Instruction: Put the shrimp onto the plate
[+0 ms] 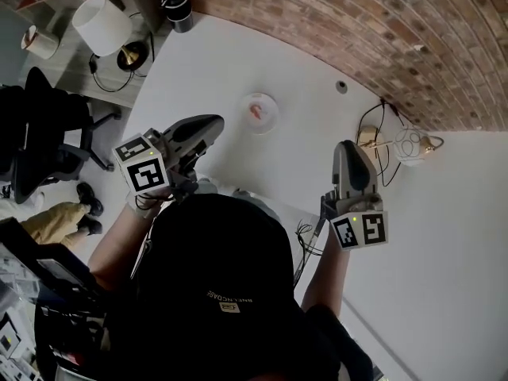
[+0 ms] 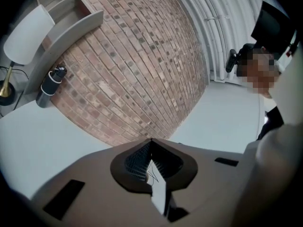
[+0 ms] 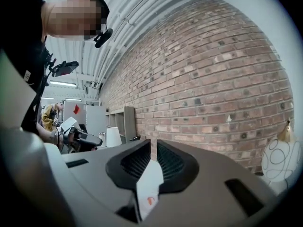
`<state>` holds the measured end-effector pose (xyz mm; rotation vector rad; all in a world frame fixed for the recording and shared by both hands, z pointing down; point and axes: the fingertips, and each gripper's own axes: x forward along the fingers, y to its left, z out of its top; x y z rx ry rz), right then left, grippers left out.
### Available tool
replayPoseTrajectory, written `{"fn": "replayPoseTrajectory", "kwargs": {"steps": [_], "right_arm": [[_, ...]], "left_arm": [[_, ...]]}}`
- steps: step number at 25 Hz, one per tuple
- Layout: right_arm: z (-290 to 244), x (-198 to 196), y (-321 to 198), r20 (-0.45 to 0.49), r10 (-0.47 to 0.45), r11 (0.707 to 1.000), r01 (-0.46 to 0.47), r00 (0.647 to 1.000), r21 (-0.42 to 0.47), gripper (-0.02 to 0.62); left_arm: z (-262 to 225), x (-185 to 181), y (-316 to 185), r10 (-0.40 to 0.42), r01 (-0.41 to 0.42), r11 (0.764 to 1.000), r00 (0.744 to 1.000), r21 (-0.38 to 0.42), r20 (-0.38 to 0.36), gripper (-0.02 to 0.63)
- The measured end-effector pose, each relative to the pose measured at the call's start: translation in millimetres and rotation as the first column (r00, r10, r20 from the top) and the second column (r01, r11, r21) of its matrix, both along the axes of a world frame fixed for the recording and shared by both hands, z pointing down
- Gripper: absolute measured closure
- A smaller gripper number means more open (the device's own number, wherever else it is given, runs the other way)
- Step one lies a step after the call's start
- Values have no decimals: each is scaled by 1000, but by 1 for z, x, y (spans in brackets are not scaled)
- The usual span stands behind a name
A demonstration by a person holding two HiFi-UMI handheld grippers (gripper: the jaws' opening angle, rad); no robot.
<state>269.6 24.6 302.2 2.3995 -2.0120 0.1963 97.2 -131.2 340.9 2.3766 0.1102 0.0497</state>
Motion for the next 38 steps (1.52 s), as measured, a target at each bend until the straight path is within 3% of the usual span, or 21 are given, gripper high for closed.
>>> {"fn": "replayPoseTrajectory", "kwargs": {"steps": [9, 16, 28, 30, 38], "right_arm": [[-9, -8, 35, 8, 58, 991, -59, 998, 121, 554], [0, 6, 54, 65, 117, 981, -126, 991, 149, 554], [4, 8, 59, 69, 142, 981, -150, 987, 126, 554], [4, 7, 58, 57, 141, 982, -147, 988, 119, 592], [5, 2, 53, 56, 123, 986, -128, 991, 105, 594]], "left_arm": [[-8, 13, 7, 41, -42, 998, 999, 37, 4, 603], [-11, 22, 10, 41, -41, 998, 999, 46, 1, 603], [-10, 21, 11, 36, -37, 999, 999, 36, 2, 603], [-9, 19, 9, 29, -29, 999, 1000, 33, 2, 603], [-7, 13, 6, 7, -7, 1000, 1000, 22, 5, 603]]}}
